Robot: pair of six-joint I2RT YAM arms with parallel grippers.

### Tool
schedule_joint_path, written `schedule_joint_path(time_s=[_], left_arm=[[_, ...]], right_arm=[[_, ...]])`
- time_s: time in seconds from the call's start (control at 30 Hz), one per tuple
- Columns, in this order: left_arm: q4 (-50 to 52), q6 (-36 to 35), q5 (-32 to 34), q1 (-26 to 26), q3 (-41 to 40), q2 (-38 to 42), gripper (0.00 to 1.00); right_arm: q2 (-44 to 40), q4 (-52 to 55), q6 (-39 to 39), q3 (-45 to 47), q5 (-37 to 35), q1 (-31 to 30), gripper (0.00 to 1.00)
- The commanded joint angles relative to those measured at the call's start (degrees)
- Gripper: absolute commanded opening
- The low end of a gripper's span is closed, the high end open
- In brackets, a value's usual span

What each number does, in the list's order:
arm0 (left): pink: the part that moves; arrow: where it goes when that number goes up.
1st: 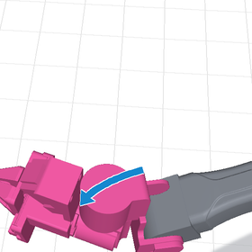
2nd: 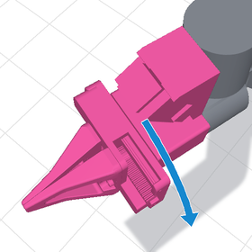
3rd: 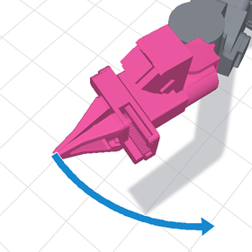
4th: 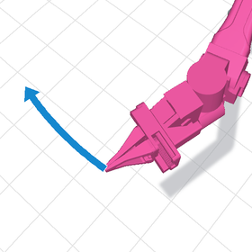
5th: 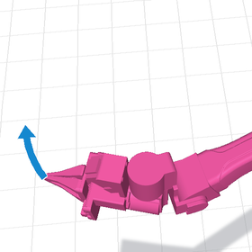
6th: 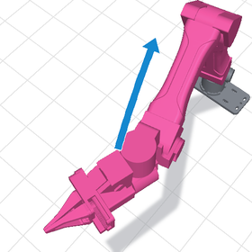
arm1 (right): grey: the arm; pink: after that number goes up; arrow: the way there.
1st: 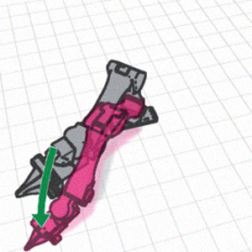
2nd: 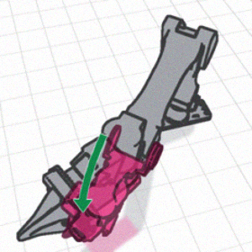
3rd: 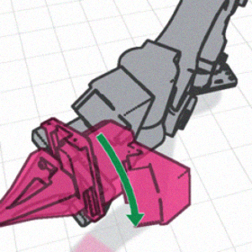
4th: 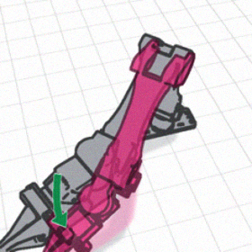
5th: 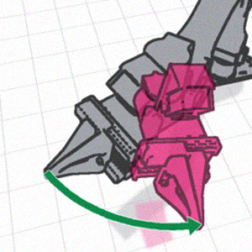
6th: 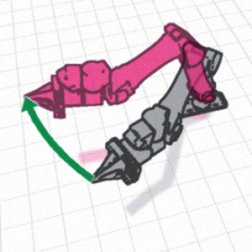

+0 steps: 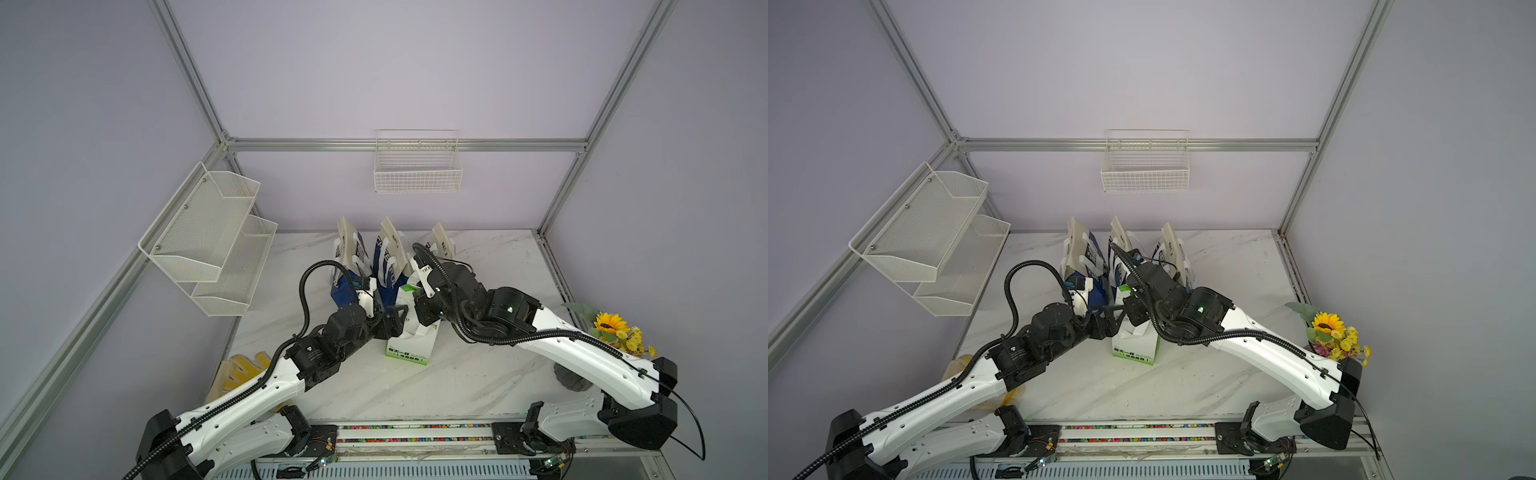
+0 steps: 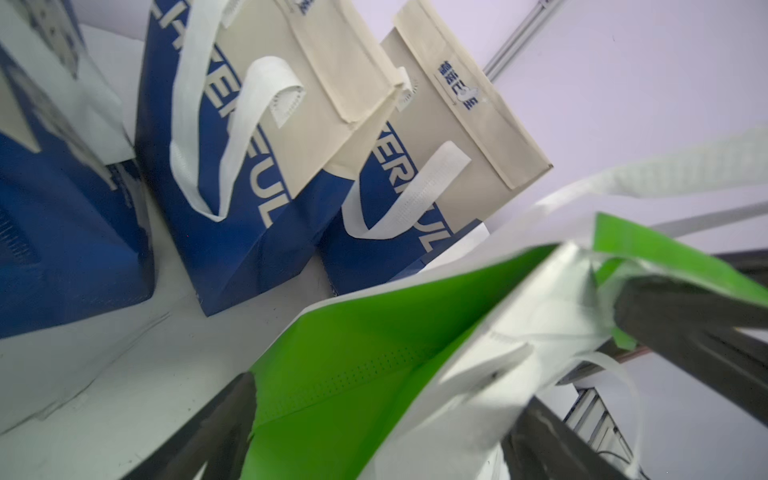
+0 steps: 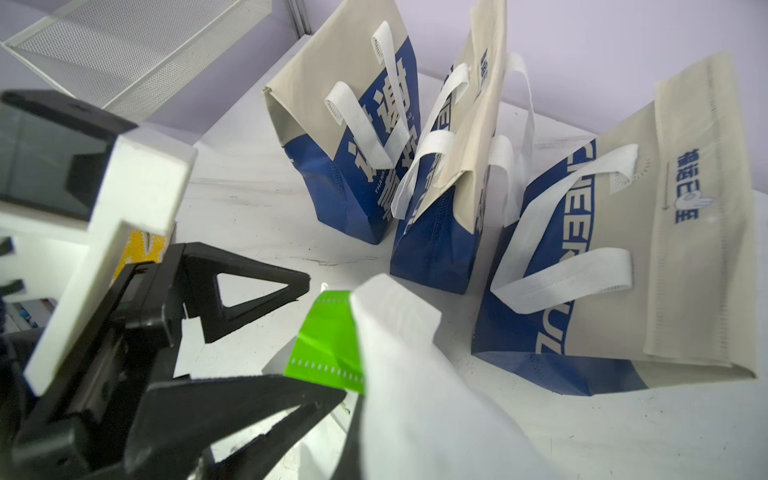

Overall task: Open the takeout bag
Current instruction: Open the takeout bag at the center of the board.

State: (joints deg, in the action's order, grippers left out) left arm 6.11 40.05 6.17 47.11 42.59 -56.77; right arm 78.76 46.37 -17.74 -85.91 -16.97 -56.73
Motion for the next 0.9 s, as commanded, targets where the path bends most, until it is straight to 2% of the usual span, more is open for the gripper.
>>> schedule_joint_path(time_s=[0.0,0.07,0.13,0.2,0.33,0.43,0.5,0.6,0.73,0.87], left_arm=[[-9.52,-2.30,-11.03,0.01,0.11,-1.85,0.81],[-11.17,-2.14,-13.07,0.17,-0.15,-2.55,0.73],[-12.08,-2.34,-11.46,0.10,-0.87,-2.40,0.59],[-13.53,-2.24,-8.87,0.17,-1.96,-2.20,0.36],[-12.51,-2.94,-7.34,0.17,-0.85,-3.22,0.00],[-8.67,-4.05,-5.41,0.17,0.18,-4.19,0.00],[-5.96,-4.64,-4.18,0.13,-0.04,-4.23,0.00],[-4.50,-5.44,-4.00,0.28,-1.64,-2.90,0.00],[-0.66,-6.25,-2.15,0.74,-1.94,-1.21,0.00],[2.20,-7.83,-0.42,0.88,-1.31,0.13,0.00]], right_arm=[[-0.54,-1.61,-2.04,-2.56,1.47,0.00,0.00],[-0.54,-1.97,-2.25,-2.43,2.10,-0.05,0.00],[-0.88,-1.98,-2.50,-2.59,2.70,-0.05,0.00],[-1.50,-2.06,-2.89,-2.76,3.15,-0.05,0.00],[-1.95,-1.55,-3.25,-3.43,3.35,-0.05,0.00],[-0.98,1.24,-2.91,-6.22,0.59,-0.05,0.00],[-0.54,4.63,-0.65,-10.51,-5.27,0.08,0.00],[3.64,8.69,2.86,-17.88,-10.31,0.29,0.00],[8.38,12.13,5.96,-26.04,-11.64,0.22,0.00],[11.78,14.16,8.15,-28.68,-12.47,0.02,0.00]])
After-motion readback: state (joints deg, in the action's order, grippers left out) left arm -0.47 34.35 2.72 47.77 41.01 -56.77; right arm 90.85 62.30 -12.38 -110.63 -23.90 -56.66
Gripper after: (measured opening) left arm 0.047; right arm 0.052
